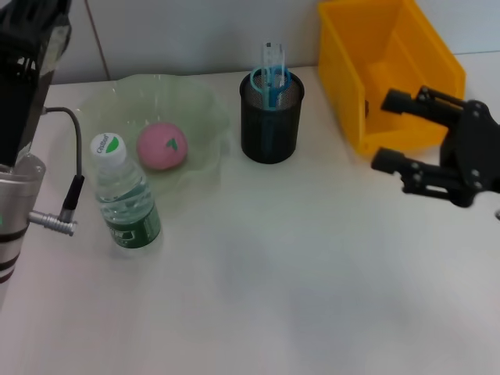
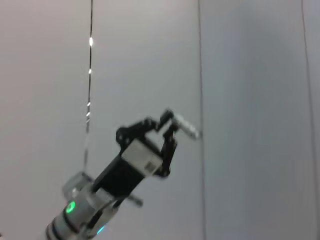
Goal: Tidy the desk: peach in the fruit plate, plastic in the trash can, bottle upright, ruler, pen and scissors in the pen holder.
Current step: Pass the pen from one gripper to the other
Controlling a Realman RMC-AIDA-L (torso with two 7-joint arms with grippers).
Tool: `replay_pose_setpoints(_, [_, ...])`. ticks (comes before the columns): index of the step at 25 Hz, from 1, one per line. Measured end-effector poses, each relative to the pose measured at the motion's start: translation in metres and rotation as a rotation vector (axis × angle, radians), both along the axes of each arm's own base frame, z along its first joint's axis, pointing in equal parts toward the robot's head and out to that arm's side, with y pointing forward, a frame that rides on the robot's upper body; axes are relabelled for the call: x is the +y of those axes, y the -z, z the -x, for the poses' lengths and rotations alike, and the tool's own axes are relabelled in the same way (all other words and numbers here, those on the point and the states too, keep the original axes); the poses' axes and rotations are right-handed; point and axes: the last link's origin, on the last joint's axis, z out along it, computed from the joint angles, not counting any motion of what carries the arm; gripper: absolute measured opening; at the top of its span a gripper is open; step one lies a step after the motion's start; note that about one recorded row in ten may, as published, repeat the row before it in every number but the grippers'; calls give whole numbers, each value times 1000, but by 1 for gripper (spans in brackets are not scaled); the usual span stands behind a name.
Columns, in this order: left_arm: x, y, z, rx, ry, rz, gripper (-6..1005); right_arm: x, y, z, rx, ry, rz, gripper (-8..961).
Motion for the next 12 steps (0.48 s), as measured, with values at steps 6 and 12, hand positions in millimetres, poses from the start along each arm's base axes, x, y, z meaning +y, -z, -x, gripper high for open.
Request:
replay_pose_setpoints(6, [10,8,8,-33,-88,122,132,6,6,7,73,-50,-178,757])
replay_pose_setpoints(12, [17,12,14,-78,-148,199,132,18,15,19,87,-99,-279,757])
